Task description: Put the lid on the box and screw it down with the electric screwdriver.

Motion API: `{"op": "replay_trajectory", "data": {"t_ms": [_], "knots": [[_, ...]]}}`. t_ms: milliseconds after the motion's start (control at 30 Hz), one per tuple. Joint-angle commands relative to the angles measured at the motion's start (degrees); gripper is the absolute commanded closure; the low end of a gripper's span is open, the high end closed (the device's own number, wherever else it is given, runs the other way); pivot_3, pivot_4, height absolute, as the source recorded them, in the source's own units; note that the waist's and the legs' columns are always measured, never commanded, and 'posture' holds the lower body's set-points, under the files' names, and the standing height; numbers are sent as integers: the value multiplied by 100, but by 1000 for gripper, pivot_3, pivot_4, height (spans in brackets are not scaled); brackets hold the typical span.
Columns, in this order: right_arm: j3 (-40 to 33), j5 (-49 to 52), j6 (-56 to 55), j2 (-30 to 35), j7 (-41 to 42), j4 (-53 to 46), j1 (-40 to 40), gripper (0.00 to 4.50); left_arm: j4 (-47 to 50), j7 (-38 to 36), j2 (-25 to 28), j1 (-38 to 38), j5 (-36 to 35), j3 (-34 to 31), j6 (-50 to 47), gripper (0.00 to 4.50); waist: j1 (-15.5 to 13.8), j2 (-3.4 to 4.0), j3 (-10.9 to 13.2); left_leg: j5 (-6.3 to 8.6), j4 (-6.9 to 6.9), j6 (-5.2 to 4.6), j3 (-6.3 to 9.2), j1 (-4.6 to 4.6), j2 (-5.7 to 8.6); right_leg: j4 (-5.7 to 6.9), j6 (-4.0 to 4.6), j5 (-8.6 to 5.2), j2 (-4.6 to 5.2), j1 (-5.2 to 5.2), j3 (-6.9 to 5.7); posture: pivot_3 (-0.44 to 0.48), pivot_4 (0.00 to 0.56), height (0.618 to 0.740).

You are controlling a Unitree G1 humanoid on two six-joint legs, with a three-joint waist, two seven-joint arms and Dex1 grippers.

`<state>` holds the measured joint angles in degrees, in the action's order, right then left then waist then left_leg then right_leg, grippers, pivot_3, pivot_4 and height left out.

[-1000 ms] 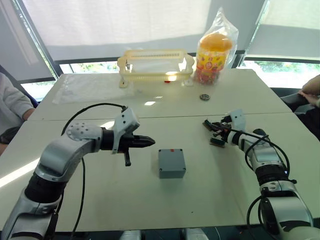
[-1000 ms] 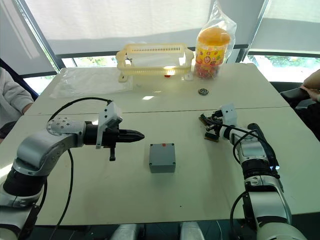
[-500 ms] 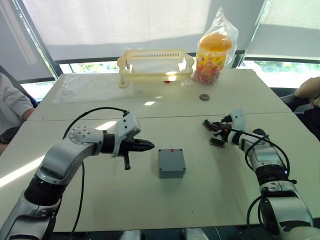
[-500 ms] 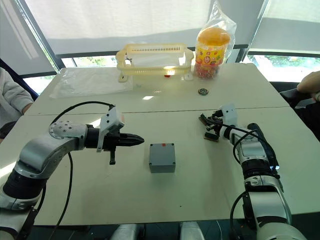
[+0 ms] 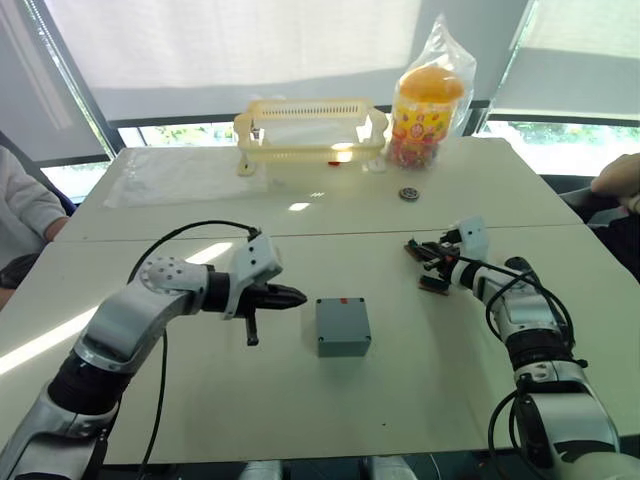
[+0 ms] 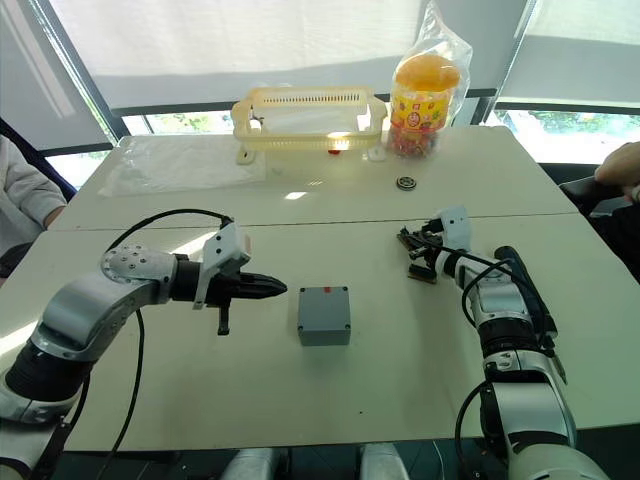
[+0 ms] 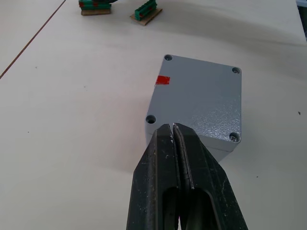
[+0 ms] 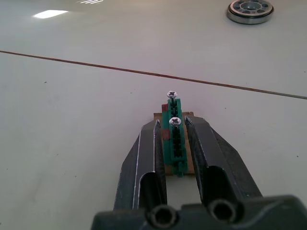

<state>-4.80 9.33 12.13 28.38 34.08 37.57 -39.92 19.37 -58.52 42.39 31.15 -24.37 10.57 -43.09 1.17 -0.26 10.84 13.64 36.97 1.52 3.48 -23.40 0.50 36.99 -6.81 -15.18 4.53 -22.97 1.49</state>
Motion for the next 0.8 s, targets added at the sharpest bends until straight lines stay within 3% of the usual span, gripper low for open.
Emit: {"op": "replay_trajectory", "data": {"t_ms": [33,267,367,800], "knots": [[-123,18,-134,14,-25,12,-218,3659,73,-16,40,0,39,-14,132,4500,-1,0,0,0,0,0,0,0,0,0,0,0,0,0,0,0,150,740],[-121,5,-188,15,-49,96,-244,3659,43,-33,44,-42,117,42,215,4500,0,0,0,0,0,0,0,0,0,0,0,0,0,0,0,0,150,740],[-107,-19,-223,20,-64,139,-249,4459,24,-39,44,-48,147,56,252,4500,0,0,0,0,0,0,0,0,0,0,0,0,0,0,0,0,150,740],[-179,46,-207,107,-48,-99,-230,4459,-63,-103,64,-25,163,34,316,4500,0,0,0,0,0,0,0,0,0,0,0,0,0,0,0,0,150,740]]}}
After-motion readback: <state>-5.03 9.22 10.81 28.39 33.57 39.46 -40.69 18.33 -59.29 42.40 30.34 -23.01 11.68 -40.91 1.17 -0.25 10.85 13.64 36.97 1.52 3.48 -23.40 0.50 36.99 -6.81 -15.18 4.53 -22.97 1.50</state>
